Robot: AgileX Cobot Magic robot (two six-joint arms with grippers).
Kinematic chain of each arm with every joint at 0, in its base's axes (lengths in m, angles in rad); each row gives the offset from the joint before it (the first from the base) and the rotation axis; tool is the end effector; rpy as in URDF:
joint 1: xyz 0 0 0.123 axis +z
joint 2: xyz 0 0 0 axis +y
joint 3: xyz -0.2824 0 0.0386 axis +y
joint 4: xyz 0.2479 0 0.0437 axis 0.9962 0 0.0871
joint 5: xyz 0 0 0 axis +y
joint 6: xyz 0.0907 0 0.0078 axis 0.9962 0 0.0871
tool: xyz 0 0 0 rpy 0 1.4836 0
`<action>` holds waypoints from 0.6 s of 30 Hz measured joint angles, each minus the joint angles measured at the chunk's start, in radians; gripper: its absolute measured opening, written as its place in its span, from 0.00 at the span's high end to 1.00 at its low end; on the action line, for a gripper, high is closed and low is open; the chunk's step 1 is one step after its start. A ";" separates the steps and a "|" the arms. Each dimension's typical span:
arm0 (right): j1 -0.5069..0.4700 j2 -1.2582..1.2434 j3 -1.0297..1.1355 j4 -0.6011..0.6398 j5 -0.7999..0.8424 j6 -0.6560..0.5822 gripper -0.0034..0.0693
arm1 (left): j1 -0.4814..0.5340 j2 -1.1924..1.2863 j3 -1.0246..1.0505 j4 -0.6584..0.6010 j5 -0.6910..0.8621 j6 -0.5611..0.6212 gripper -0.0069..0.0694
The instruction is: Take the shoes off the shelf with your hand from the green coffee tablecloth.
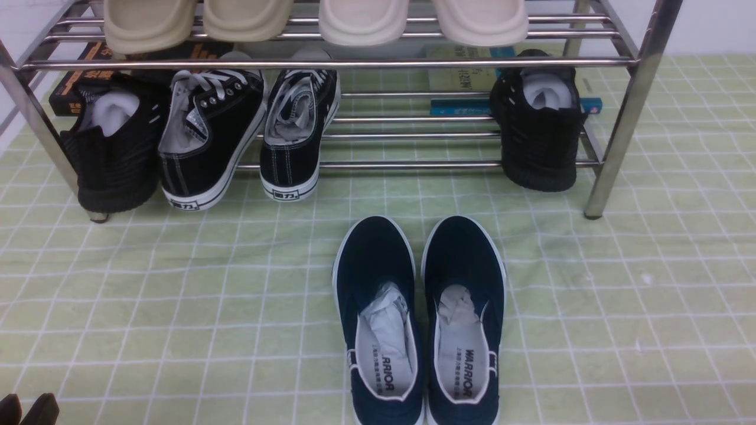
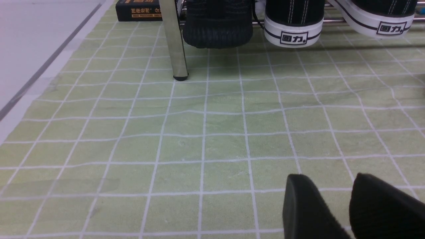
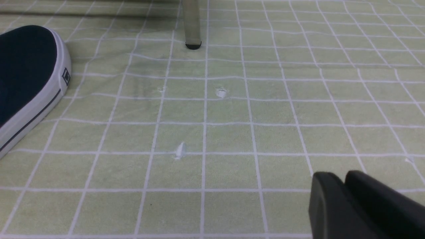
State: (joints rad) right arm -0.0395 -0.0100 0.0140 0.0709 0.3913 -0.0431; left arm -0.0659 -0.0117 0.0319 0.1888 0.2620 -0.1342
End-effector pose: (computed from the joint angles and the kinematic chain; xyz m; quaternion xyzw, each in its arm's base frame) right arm 0.0521 0.0004 0.1738 0.0170 0.8068 0.0059 0.5906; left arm 0.0553 0.0008 0.1796 0.0285 0.7706 0.0131 0.6366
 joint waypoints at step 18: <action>0.000 0.000 0.000 0.000 0.000 0.000 0.79 | 0.000 0.000 0.000 0.000 0.000 0.000 0.59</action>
State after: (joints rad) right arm -0.0395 -0.0100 0.0140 0.0709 0.3913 -0.0431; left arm -0.0659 -0.0117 0.0319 0.1888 0.2620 -0.1342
